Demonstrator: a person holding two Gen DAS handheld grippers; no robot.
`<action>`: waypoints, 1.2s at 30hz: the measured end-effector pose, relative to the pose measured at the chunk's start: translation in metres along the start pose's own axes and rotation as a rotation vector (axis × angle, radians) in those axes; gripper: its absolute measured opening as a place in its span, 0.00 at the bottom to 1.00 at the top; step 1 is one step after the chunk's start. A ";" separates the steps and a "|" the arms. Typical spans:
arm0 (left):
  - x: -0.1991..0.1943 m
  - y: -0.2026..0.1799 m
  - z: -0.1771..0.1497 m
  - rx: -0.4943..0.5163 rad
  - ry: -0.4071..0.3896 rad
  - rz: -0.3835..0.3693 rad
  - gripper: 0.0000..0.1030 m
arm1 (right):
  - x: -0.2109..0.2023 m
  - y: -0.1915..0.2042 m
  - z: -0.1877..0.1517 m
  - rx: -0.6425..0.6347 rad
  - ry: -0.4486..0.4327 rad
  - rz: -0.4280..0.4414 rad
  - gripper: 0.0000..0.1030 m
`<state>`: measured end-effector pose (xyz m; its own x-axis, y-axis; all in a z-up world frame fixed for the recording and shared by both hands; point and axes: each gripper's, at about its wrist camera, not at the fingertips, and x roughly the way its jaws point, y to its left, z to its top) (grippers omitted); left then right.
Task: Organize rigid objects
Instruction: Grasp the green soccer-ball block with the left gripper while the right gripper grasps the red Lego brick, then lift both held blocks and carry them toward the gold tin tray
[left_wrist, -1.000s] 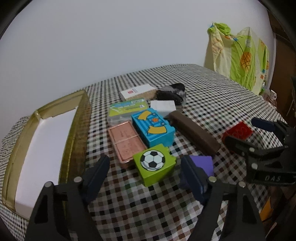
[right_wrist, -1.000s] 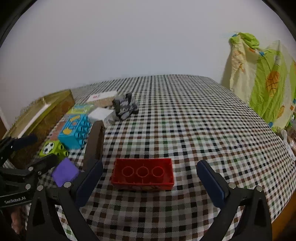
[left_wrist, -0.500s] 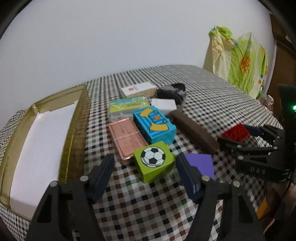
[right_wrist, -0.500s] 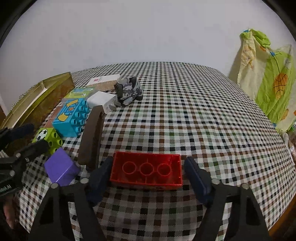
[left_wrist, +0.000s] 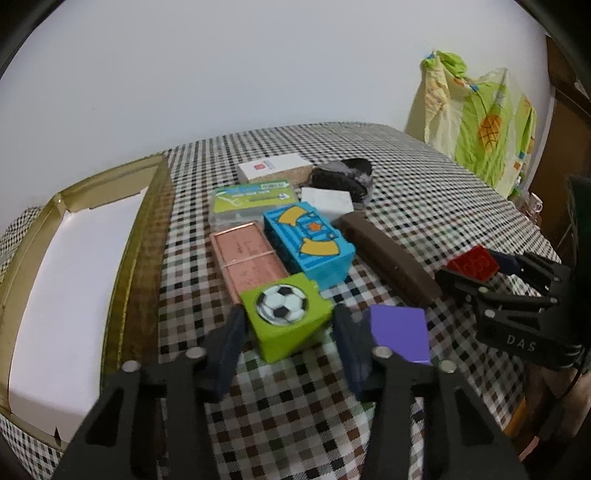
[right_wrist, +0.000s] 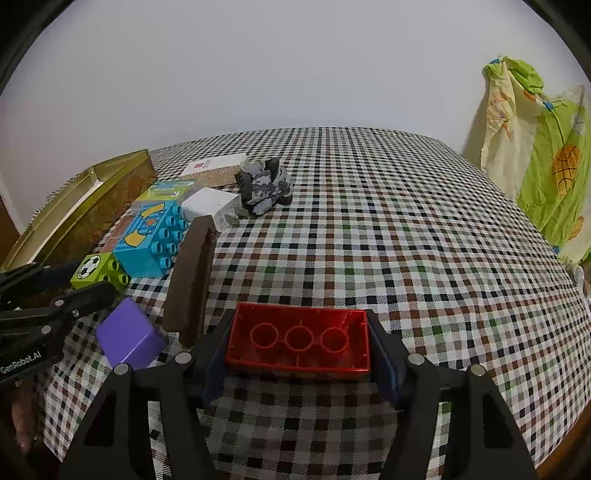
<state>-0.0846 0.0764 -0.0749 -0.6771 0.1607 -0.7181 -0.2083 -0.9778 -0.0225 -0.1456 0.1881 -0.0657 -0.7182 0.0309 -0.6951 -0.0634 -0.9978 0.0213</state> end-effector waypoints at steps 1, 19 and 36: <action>-0.001 -0.001 0.000 0.004 -0.005 0.004 0.42 | -0.001 0.000 0.000 -0.001 -0.006 0.003 0.65; -0.025 0.004 -0.001 -0.005 -0.145 0.023 0.42 | -0.024 -0.002 -0.004 0.011 -0.162 0.031 0.65; -0.045 -0.002 -0.009 0.027 -0.281 0.067 0.42 | -0.034 -0.001 -0.009 0.015 -0.244 0.037 0.65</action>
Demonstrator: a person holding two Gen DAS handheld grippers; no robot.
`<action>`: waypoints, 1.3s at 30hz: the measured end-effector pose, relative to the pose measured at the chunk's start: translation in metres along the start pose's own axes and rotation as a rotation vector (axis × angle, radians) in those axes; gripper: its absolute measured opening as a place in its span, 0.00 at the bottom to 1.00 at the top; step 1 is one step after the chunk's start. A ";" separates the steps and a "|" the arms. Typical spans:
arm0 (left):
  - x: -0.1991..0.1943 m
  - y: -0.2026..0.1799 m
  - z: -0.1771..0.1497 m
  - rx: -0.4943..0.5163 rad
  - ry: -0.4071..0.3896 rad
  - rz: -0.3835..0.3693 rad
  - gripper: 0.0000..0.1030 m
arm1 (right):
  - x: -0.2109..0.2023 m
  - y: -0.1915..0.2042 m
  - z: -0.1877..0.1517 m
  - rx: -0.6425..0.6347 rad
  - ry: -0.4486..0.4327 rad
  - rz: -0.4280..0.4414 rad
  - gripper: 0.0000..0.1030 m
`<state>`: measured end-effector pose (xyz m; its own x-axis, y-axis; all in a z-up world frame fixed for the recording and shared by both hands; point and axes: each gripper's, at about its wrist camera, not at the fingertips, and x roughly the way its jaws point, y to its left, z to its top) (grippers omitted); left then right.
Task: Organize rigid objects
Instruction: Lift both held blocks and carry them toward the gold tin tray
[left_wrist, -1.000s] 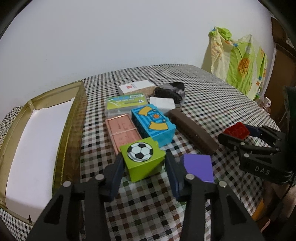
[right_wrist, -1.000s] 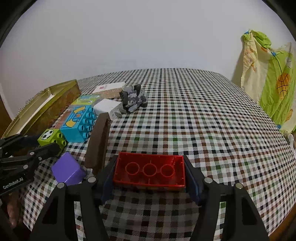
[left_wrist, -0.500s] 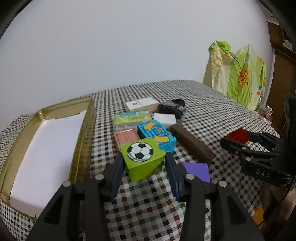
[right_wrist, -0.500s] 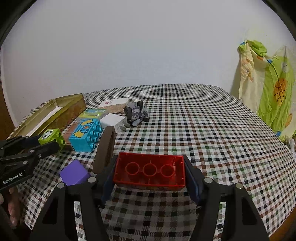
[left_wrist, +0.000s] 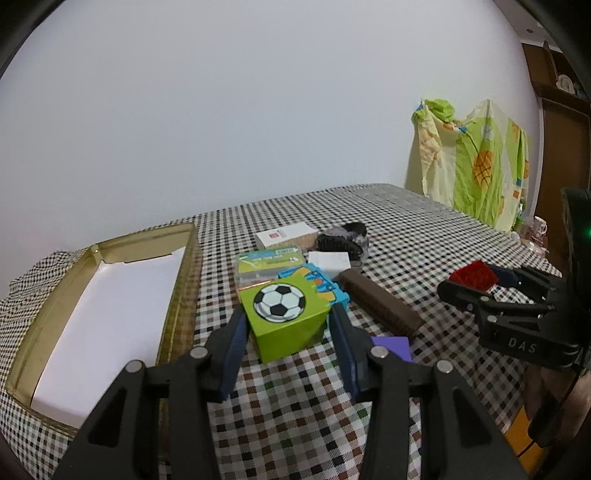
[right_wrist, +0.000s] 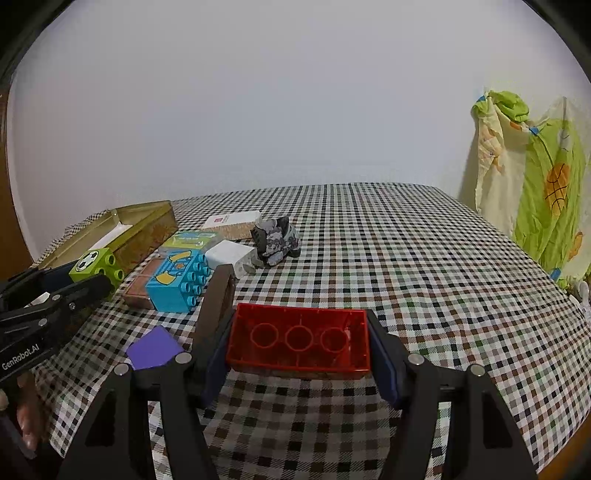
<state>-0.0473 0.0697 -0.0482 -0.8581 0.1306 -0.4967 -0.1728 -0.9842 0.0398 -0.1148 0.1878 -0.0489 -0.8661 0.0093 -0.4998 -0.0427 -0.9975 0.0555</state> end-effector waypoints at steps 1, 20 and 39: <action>-0.001 0.001 0.000 -0.002 -0.006 0.001 0.42 | -0.001 0.000 0.000 -0.002 -0.006 0.004 0.65; -0.023 -0.006 -0.003 0.026 -0.126 0.016 0.42 | -0.017 0.000 -0.004 -0.006 -0.115 0.023 0.65; -0.040 0.004 -0.005 0.005 -0.217 0.031 0.42 | -0.025 0.006 -0.004 -0.010 -0.153 -0.040 0.65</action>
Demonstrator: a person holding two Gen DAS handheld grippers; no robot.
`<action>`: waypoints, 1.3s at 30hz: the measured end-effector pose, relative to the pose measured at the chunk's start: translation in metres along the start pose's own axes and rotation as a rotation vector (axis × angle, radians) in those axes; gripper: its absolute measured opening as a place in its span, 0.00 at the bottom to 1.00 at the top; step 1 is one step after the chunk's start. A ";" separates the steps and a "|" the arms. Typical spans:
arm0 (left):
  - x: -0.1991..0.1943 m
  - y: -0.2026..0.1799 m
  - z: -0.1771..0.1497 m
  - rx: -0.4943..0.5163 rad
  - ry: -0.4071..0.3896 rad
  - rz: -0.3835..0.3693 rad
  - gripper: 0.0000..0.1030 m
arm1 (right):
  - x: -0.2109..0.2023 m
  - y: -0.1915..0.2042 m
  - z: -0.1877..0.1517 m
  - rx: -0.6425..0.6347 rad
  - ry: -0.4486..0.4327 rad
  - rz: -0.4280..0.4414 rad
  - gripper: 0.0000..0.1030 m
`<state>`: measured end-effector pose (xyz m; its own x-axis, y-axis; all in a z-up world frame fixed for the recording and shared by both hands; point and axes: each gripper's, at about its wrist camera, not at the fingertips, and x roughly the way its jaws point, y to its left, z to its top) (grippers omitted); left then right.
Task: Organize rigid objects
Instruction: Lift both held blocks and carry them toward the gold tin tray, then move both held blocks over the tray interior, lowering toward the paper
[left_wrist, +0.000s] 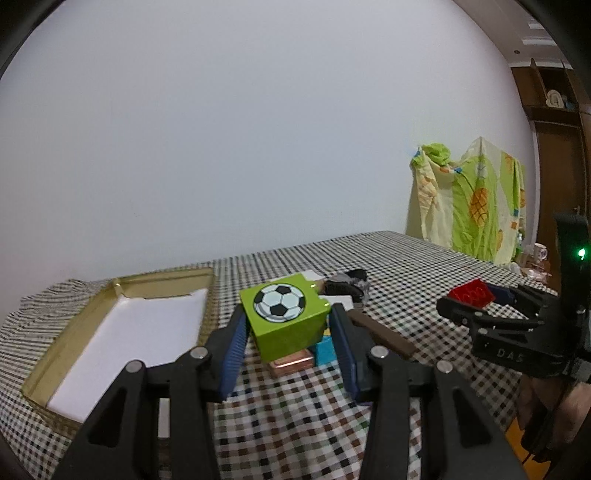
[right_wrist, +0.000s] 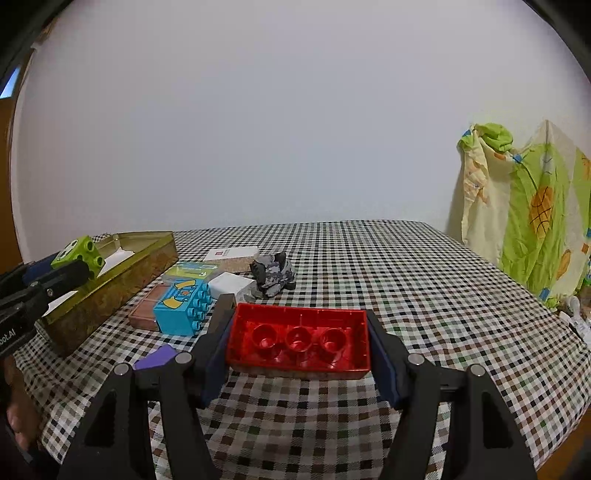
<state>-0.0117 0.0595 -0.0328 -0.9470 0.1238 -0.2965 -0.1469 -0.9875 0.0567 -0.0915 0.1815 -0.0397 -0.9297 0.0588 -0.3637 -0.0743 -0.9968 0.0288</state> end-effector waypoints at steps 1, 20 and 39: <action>-0.002 0.000 0.000 0.007 -0.007 0.004 0.42 | 0.000 0.001 0.000 0.006 -0.002 0.009 0.65; -0.016 0.050 -0.005 -0.063 -0.037 0.076 0.42 | 0.000 0.060 0.011 -0.048 -0.038 0.126 0.65; -0.032 0.098 -0.015 -0.143 -0.055 0.134 0.42 | 0.004 0.121 0.010 -0.085 -0.043 0.238 0.65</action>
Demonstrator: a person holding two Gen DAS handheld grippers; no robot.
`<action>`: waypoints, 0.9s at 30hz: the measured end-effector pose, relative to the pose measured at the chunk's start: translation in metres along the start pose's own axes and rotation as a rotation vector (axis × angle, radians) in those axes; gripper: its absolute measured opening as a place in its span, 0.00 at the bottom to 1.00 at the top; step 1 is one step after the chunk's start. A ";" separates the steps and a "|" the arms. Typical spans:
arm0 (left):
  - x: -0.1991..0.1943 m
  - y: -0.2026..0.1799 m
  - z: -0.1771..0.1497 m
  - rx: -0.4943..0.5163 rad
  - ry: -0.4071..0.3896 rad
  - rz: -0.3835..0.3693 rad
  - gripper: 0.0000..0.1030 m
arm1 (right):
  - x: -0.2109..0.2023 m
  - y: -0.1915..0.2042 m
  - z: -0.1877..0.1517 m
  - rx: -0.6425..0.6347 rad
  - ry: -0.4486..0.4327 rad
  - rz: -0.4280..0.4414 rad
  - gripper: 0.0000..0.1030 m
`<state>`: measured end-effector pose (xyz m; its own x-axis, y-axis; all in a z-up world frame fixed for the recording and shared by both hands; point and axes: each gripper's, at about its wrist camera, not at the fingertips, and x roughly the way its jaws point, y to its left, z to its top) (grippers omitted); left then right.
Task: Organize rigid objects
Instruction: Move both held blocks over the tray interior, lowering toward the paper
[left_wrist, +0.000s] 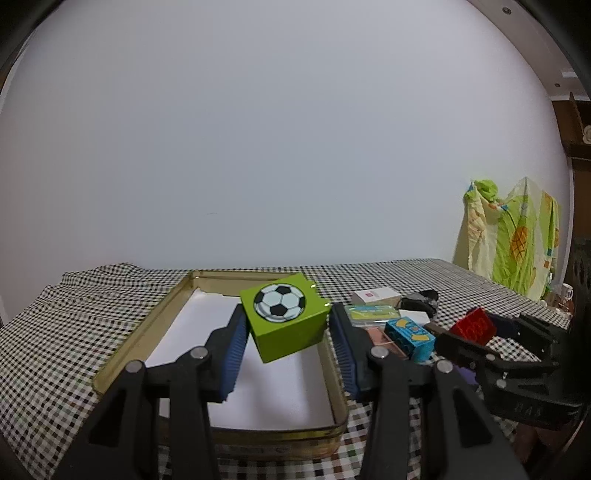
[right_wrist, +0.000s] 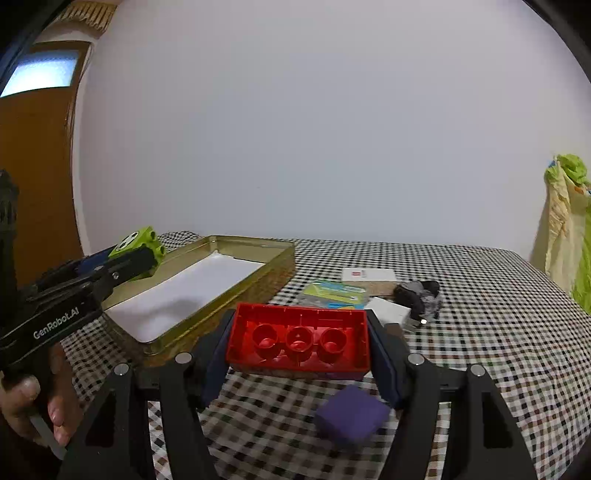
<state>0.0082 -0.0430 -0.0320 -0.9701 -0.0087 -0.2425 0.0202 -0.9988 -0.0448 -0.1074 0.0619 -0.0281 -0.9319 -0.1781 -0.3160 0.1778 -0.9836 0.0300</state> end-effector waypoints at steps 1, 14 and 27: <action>0.000 0.002 0.000 -0.004 0.001 0.003 0.42 | 0.001 0.001 0.000 -0.002 0.000 0.004 0.65; -0.003 0.029 0.001 -0.055 0.008 0.044 0.42 | 0.006 0.025 0.002 -0.036 -0.001 0.040 0.65; -0.006 0.046 0.001 -0.081 0.007 0.070 0.42 | 0.011 0.041 0.003 -0.060 0.002 0.064 0.65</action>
<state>0.0143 -0.0894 -0.0319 -0.9640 -0.0773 -0.2543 0.1073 -0.9885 -0.1062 -0.1117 0.0195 -0.0273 -0.9174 -0.2402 -0.3172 0.2555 -0.9668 -0.0066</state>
